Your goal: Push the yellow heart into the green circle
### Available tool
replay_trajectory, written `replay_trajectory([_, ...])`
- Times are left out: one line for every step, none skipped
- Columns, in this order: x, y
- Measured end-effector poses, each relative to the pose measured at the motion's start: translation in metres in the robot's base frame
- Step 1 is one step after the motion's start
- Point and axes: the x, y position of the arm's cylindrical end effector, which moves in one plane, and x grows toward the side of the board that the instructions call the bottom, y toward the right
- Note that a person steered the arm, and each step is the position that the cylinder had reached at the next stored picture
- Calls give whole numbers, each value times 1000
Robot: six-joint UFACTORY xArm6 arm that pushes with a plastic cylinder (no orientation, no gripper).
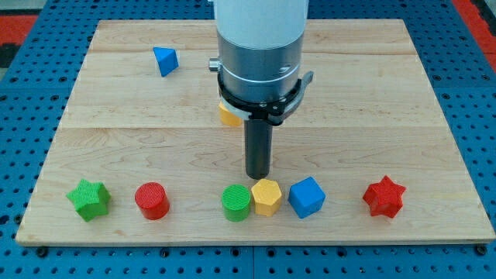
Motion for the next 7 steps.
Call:
replay_trajectory([1,1])
replay_trajectory([18,1])
replay_trajectory([11,-1])
replay_trajectory([-54,2])
replay_trajectory([-125,13])
replay_trajectory([-146,-46])
replay_trajectory([-146,-133])
